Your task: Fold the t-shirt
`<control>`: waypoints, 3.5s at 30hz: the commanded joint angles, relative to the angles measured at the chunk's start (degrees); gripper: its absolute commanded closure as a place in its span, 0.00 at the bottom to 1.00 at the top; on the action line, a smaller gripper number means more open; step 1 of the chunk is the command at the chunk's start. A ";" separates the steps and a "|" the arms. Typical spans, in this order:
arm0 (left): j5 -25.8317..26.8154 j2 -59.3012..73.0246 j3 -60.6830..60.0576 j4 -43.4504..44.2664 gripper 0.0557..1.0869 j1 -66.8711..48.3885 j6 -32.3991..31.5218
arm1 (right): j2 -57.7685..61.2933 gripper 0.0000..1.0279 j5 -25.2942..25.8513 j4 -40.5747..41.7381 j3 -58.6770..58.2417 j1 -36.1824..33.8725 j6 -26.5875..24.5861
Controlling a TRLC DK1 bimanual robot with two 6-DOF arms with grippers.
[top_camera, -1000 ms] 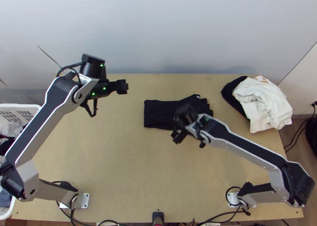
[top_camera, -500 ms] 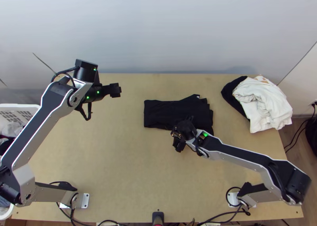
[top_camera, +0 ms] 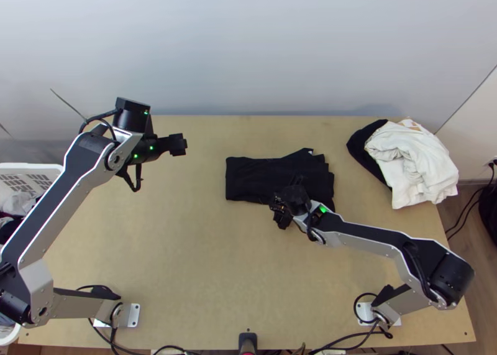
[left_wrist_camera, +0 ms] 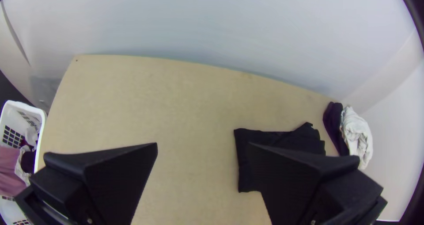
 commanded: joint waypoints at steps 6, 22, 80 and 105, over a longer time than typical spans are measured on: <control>0.27 -0.22 -0.50 0.43 0.05 0.30 0.18 | -1.31 0.04 0.17 0.83 -2.05 0.27 -3.04; 0.36 -0.57 -1.12 0.52 0.05 0.66 0.18 | -1.58 0.04 0.08 -0.75 -4.15 -0.79 -18.42; 0.53 -7.95 -4.02 -0.63 0.05 0.92 -0.08 | -19.77 0.97 4.30 3.56 16.32 -44.03 -19.21; 1.50 -9.80 -9.12 0.69 0.05 4.17 0.01 | -2.63 0.97 -5.10 -6.99 29.51 -63.01 -26.77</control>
